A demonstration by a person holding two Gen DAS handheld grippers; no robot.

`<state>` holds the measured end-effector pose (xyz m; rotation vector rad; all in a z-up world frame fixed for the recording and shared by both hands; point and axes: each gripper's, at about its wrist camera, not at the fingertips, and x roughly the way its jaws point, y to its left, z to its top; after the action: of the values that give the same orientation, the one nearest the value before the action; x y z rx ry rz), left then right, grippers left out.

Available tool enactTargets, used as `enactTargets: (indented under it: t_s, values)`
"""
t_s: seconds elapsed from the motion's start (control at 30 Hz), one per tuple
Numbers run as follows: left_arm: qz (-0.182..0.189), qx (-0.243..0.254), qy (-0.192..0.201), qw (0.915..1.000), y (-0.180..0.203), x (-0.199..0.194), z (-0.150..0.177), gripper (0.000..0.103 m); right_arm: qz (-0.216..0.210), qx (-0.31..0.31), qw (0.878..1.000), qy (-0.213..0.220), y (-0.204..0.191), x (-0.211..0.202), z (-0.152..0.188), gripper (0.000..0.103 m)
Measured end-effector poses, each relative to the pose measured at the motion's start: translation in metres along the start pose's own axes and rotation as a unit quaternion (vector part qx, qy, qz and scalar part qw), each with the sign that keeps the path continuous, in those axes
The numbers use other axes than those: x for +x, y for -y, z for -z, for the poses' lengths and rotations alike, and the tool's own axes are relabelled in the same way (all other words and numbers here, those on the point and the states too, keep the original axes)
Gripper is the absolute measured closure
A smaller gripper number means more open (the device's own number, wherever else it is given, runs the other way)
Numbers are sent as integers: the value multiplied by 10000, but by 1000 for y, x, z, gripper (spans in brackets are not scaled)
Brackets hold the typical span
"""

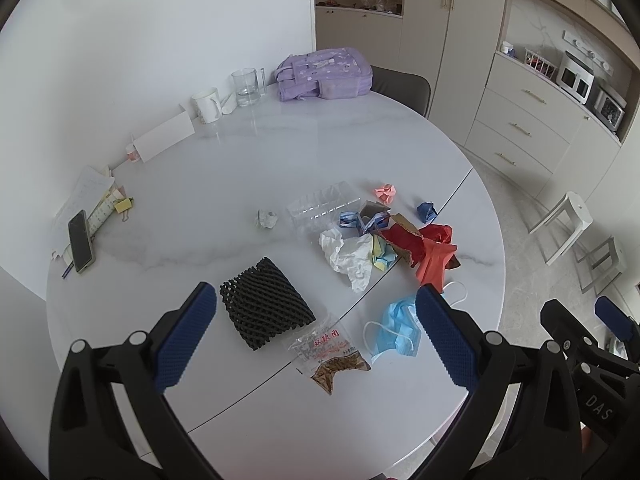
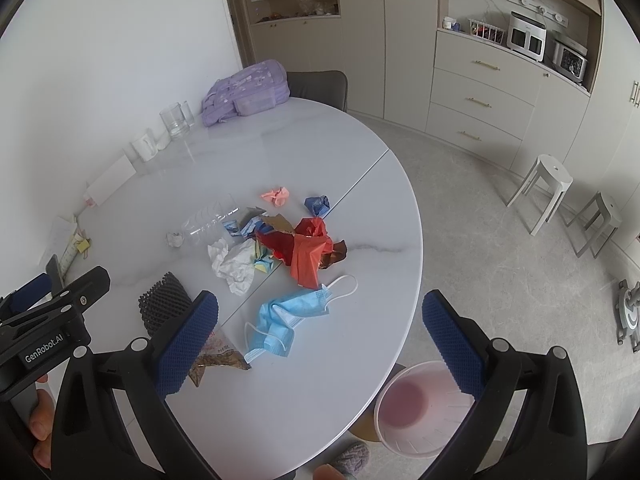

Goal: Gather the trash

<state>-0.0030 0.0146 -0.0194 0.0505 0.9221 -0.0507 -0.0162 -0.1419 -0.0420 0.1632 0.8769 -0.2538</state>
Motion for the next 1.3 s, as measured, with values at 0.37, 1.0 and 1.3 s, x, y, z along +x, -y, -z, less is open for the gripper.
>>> enactTargets:
  t_s: [0.37,1.0,1.3]
  values:
    - [-14,-11,-18,10000,0,1,0,8,0,-2,10000,-13,-1,1,1,2]
    - [30,-37,-329,9994,-63,64,18,8,-293,-486,9980,-279,-23,45,28,2]
    - [162,-684,-1237,9898,-131,160,41,8,-684,-441,9935,-800,-49,97,58,2]
